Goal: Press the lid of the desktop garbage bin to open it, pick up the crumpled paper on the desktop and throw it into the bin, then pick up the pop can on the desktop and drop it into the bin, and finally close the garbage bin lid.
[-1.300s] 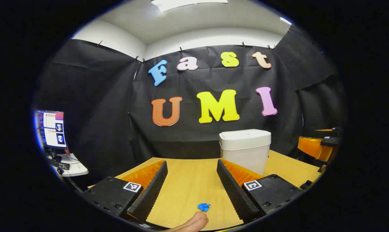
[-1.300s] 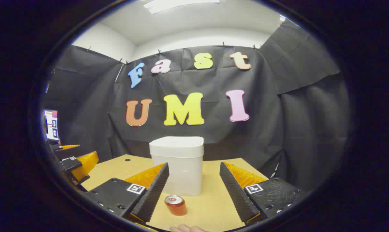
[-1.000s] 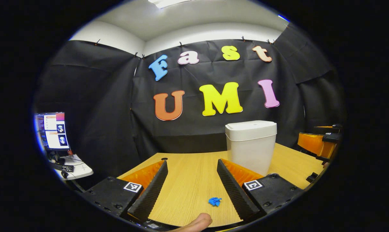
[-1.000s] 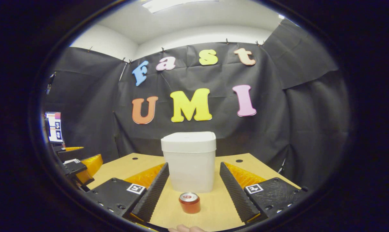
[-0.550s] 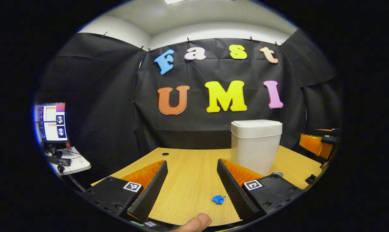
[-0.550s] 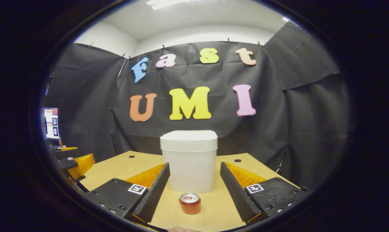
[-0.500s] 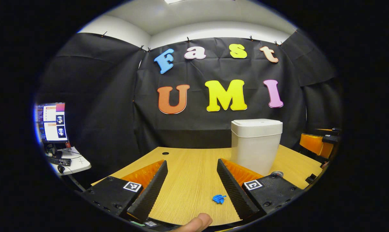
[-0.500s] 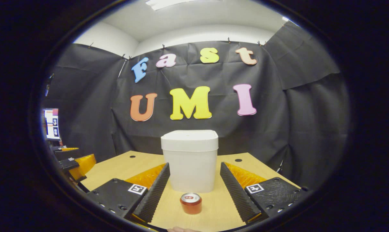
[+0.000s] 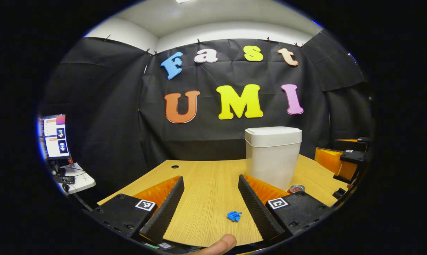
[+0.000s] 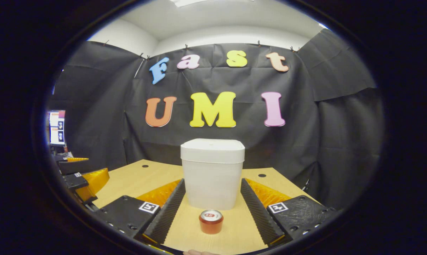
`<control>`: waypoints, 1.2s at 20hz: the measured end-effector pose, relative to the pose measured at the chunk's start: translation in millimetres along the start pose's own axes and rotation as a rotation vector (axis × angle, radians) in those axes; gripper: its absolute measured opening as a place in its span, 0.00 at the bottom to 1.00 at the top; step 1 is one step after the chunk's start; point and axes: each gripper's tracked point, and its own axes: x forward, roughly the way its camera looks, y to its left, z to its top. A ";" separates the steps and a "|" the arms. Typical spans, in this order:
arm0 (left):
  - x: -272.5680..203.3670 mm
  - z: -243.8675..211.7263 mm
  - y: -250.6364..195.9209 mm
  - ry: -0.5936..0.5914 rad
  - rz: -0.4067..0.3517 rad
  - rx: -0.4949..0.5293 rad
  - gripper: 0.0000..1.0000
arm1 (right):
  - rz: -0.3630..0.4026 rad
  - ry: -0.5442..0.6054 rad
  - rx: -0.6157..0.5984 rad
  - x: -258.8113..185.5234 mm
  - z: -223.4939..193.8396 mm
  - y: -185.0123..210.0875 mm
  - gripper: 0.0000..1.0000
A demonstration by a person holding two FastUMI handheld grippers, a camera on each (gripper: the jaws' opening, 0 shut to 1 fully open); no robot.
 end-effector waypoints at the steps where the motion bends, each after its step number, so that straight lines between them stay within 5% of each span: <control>1: -0.1 -2.5 -5.6 0.011 -0.018 -0.005 0.99 | 0.002 0.006 -0.002 1.9 -2.0 1.0 0.96; 8: -0.5 -5.7 -9.5 0.017 -0.026 0.005 0.99 | -0.031 0.013 0.041 23.5 20.2 -5.4 0.92; 12: 3.6 -10.1 -11.1 0.031 -0.029 0.006 0.99 | 0.039 0.029 0.071 44.7 42.8 6.3 0.70; 17: 7.7 -15.1 0.8 0.050 -0.005 0.011 0.99 | 0.069 0.036 0.026 81.1 64.2 14.9 0.29; 18: 9.2 -16.5 2.1 0.054 -0.001 0.006 0.99 | 0.066 0.039 0.022 87.1 67.5 18.0 0.35; 21: 12.5 -17.1 11.0 0.061 0.021 -0.003 0.99 | 0.082 0.075 0.038 109.7 65.9 25.6 0.02; 24: 13.8 -16.6 20.1 0.057 0.033 -0.008 0.99 | 0.079 0.061 -0.018 125.7 79.1 30.1 0.04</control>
